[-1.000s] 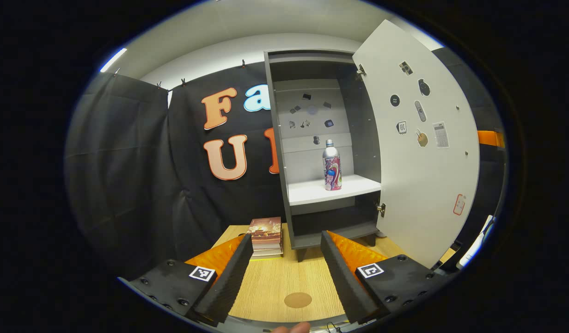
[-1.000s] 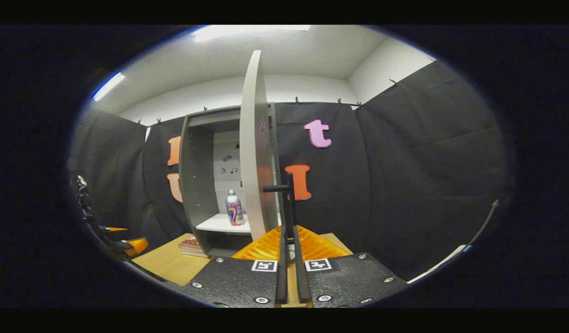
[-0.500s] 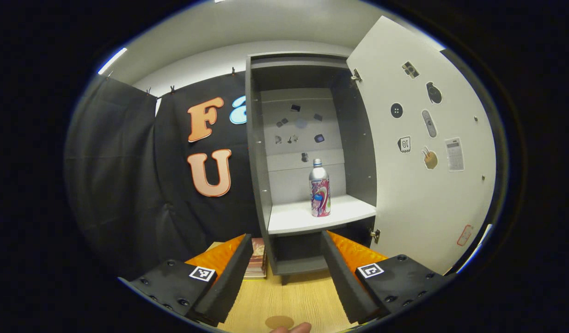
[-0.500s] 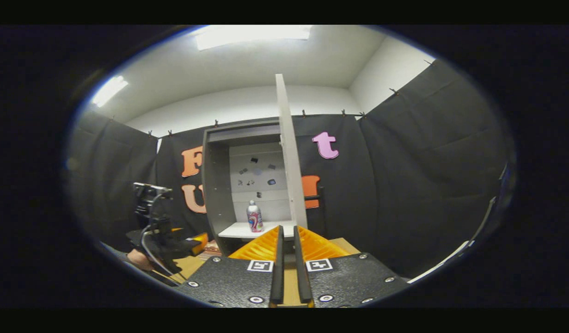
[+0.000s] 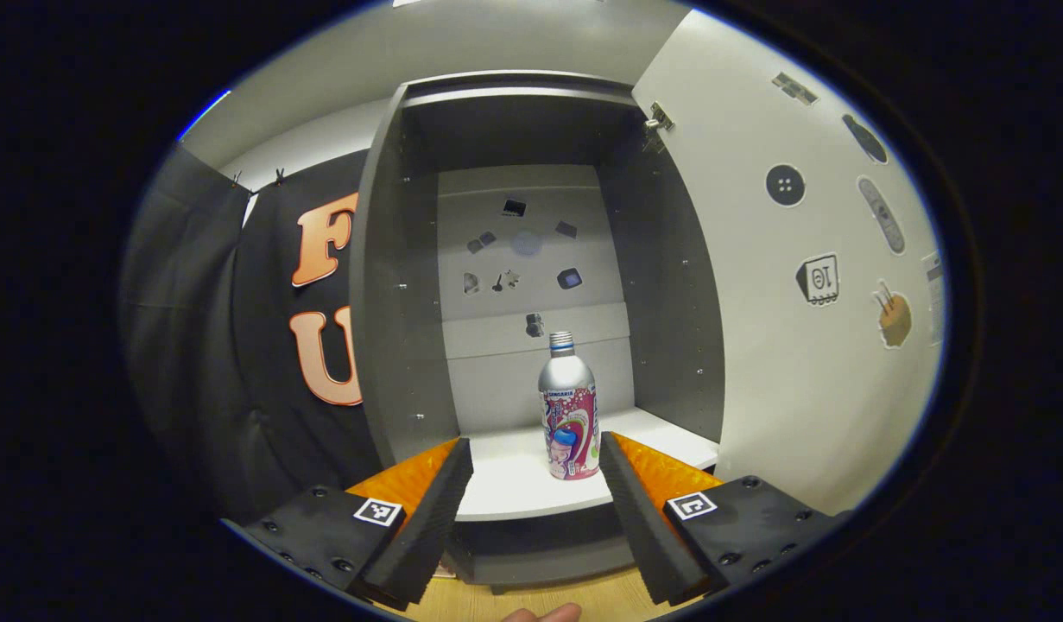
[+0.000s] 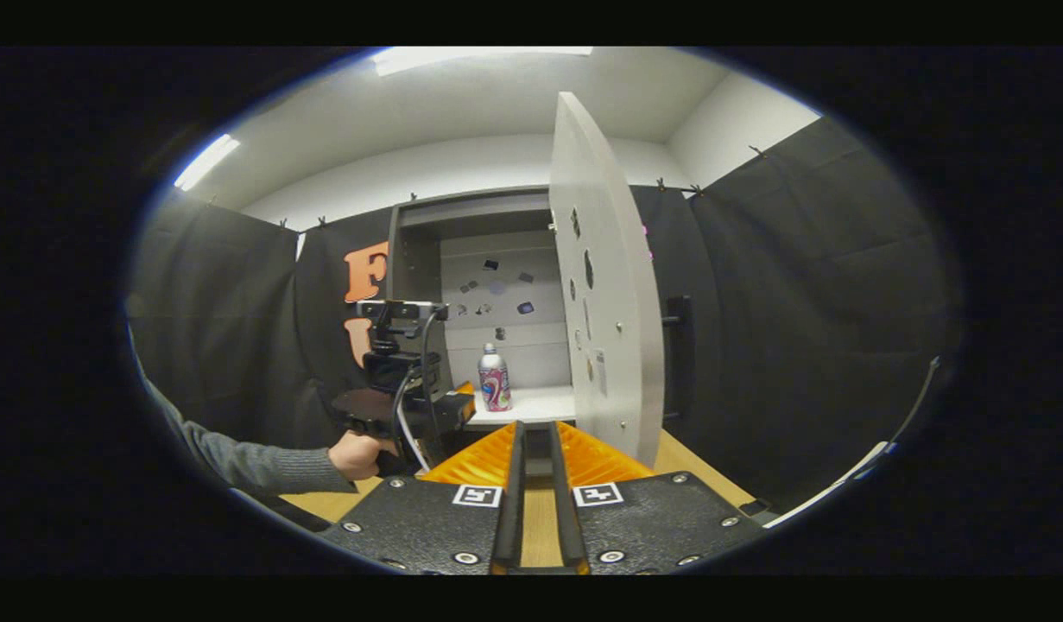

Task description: Open the cabinet door with the right hand, grasp the bottle in the cabinet with the left hand and place it on the coaster, then close the cabinet door with the right hand.

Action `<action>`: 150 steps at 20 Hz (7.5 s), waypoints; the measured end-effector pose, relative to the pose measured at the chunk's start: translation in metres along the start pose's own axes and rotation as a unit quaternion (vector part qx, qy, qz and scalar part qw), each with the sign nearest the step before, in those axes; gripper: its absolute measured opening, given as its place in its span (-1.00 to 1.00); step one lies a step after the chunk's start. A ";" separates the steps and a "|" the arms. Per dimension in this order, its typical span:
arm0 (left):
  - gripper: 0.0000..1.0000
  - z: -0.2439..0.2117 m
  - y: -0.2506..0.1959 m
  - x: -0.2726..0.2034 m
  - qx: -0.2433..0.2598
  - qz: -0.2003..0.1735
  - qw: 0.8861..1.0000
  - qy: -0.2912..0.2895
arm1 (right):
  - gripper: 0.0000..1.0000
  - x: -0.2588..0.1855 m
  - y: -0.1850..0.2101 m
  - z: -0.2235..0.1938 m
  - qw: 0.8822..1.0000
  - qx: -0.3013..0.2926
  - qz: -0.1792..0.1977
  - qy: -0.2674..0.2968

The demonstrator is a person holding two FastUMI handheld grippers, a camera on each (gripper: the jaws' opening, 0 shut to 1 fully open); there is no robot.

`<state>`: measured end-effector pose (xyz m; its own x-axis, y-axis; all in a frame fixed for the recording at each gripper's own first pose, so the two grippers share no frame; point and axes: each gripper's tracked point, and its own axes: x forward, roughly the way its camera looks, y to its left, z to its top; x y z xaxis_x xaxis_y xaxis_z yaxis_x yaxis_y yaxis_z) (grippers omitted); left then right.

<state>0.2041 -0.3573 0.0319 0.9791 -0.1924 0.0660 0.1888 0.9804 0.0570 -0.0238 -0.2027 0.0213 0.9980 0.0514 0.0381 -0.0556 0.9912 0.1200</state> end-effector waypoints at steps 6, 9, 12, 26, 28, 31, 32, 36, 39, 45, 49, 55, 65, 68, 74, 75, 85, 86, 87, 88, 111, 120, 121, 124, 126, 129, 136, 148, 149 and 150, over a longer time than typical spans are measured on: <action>0.92 -0.025 -0.025 0.082 -0.021 -0.026 0.999 0.017 | -0.57 0.046 0.001 -0.003 0.999 -0.010 -0.028 0.021; 0.92 -0.037 -0.035 0.111 -0.029 -0.038 0.999 0.024 | -0.67 0.062 0.000 -0.001 0.999 -0.010 -0.044 0.024; 0.92 -0.046 -0.037 0.136 -0.039 -0.042 0.998 0.029 | -0.57 0.074 0.002 0.000 0.998 -0.013 -0.057 0.029; 0.67 -0.033 -0.017 0.118 -0.040 -0.023 0.999 0.011 | -0.67 0.065 0.005 -0.019 0.996 -0.014 -0.057 0.062; 0.68 -0.021 -0.012 0.086 -0.032 -0.017 0.999 -0.003 | -0.78 0.056 0.007 -0.022 0.997 -0.014 -0.047 0.066; 0.65 -0.017 -0.007 0.040 -0.023 -0.015 1.000 -0.013 | -0.67 0.036 0.011 -0.030 0.996 -0.019 -0.035 0.078; 0.65 -0.018 -0.004 0.025 -0.019 -0.013 1.000 -0.015 | -0.67 0.029 0.011 -0.031 0.996 -0.023 -0.032 0.079; 0.70 -0.037 0.009 -0.036 -0.004 0.004 1.000 -0.013 | -0.68 -0.003 0.019 -0.041 0.996 -0.014 -0.009 0.090; 0.68 -0.054 0.018 -0.080 0.006 0.014 1.000 -0.010 | -0.67 -0.025 0.019 -0.050 0.995 -0.004 -0.001 0.097; 0.68 -0.126 0.036 -0.148 0.018 0.028 0.999 0.030 | -0.67 -0.052 0.014 -0.075 0.992 0.017 0.004 0.126; 0.66 -0.191 0.044 -0.179 0.015 0.040 0.996 0.078 | -0.67 -0.060 0.014 -0.092 0.988 0.015 0.011 0.151; 0.70 -0.269 0.047 -0.204 0.009 0.046 0.991 0.125 | -0.67 -0.065 0.016 -0.122 0.981 0.010 0.015 0.192; 0.69 -0.358 0.059 -0.205 -0.014 0.064 0.982 0.176 | -0.67 -0.054 0.020 -0.158 0.968 -0.001 0.024 0.250; 0.69 -0.372 0.062 -0.208 -0.025 0.069 0.979 0.192 | -0.67 -0.053 0.022 -0.164 0.964 -0.008 0.030 0.263; 0.68 -0.375 0.066 -0.209 -0.038 0.073 0.981 0.175 | -0.67 -0.053 0.019 -0.163 0.963 -0.002 0.034 0.267; 0.68 -0.378 0.067 -0.209 -0.040 0.075 0.981 0.177 | -0.68 -0.053 0.018 -0.165 0.962 -0.004 0.034 0.269; 0.75 -0.385 0.064 -0.215 -0.046 0.078 0.976 0.196 | -0.67 -0.057 0.020 -0.163 0.962 0.000 0.042 0.268; 0.77 -0.383 0.064 -0.216 -0.046 0.079 0.976 0.196 | -0.67 -0.058 0.020 -0.164 0.962 0.002 0.042 0.268; 0.79 -0.383 0.066 -0.218 -0.044 0.080 0.977 0.194 | -0.67 -0.058 0.019 -0.164 0.962 0.005 0.042 0.269; 0.84 -0.381 0.066 -0.217 -0.042 0.077 0.977 0.194 | -0.67 -0.059 0.019 -0.165 0.963 0.007 0.043 0.268; 0.88 -0.206 0.069 -0.222 0.011 0.068 0.995 0.070 | -0.67 -0.065 0.016 -0.097 0.984 0.031 0.043 0.172; 0.88 -0.125 0.063 -0.236 0.001 0.044 0.998 0.054 | -0.55 -0.061 -0.024 -0.022 0.996 0.013 0.010 0.083; 0.87 -0.120 0.063 -0.237 -0.002 0.041 0.998 0.055 | -0.74 -0.059 -0.032 -0.016 0.997 0.012 0.004 0.076; 0.86 -0.110 0.067 -0.241 -0.015 0.035 0.997 0.060 | -0.64 -0.056 -0.055 -0.004 0.998 0.009 -0.014 0.062; 0.87 -0.105 0.073 -0.243 -0.016 0.037 0.997 0.063 | -0.67 -0.054 -0.072 -0.002 0.998 0.001 -0.028 0.059; 0.87 -0.097 0.082 -0.244 -0.013 0.041 0.997 0.062 | -0.48 -0.051 -0.099 0.004 0.998 0.000 -0.046 0.054; 0.88 -0.092 0.096 -0.246 -0.004 0.059 0.996 0.070 | -0.28 -0.022 -0.133 0.001 0.997 0.014 -0.045 0.061; 0.89 -0.098 0.113 -0.244 -0.004 0.078 0.994 0.076 | 0.04 -0.007 -0.123 -0.003 0.997 0.004 -0.035 0.063; 0.86 -0.098 0.112 -0.243 -0.005 0.077 0.994 0.076 | 0.04 -0.006 -0.121 -0.005 0.997 0.006 -0.033 0.063; 0.88 -0.099 0.113 -0.242 -0.003 0.077 0.994 0.076 | 0.04 -0.005 -0.117 -0.004 0.998 0.007 -0.029 0.062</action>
<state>-0.0044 -0.1956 -0.0767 0.9965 -0.0313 -0.0775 0.0353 0.9981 0.0510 -0.0219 -0.3181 0.0027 0.9956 0.0092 -0.0929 0.0033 0.9911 0.1333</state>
